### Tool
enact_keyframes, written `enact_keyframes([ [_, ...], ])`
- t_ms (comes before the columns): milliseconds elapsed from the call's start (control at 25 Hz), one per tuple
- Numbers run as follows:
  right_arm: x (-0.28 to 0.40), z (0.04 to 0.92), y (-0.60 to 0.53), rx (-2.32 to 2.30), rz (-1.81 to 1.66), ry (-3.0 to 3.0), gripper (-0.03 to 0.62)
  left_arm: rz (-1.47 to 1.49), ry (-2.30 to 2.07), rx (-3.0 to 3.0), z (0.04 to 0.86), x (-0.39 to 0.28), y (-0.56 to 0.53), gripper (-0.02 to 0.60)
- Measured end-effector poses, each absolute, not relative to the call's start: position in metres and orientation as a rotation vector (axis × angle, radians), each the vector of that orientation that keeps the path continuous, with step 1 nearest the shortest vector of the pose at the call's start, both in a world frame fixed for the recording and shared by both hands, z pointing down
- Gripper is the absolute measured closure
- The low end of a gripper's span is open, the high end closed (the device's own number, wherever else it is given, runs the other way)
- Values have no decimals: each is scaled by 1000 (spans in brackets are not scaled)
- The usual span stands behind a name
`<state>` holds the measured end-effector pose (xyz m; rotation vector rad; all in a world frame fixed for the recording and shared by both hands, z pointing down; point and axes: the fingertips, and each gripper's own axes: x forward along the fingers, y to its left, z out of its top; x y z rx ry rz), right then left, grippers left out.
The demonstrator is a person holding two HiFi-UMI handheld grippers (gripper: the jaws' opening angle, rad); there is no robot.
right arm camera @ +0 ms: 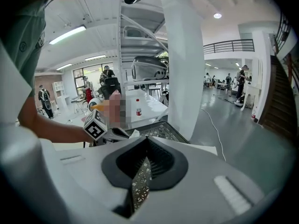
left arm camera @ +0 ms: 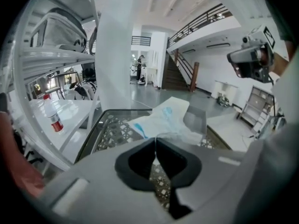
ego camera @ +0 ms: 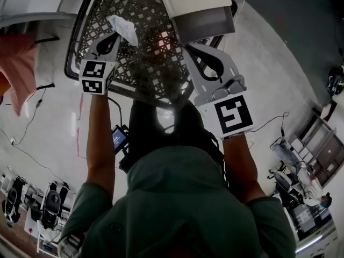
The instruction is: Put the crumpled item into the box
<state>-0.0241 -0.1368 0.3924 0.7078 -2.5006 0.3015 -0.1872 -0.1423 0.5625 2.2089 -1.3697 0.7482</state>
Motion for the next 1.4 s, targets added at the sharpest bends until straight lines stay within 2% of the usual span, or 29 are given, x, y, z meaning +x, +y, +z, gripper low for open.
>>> enact_keyframes([
  [520,59,374,-139,867,333,-2480,588,790,-1259,2306,543,-104,-165,572],
  [1400,172,383,-144,1054,415,-2417,588,901,-1056,2336,578,11,-187,572],
])
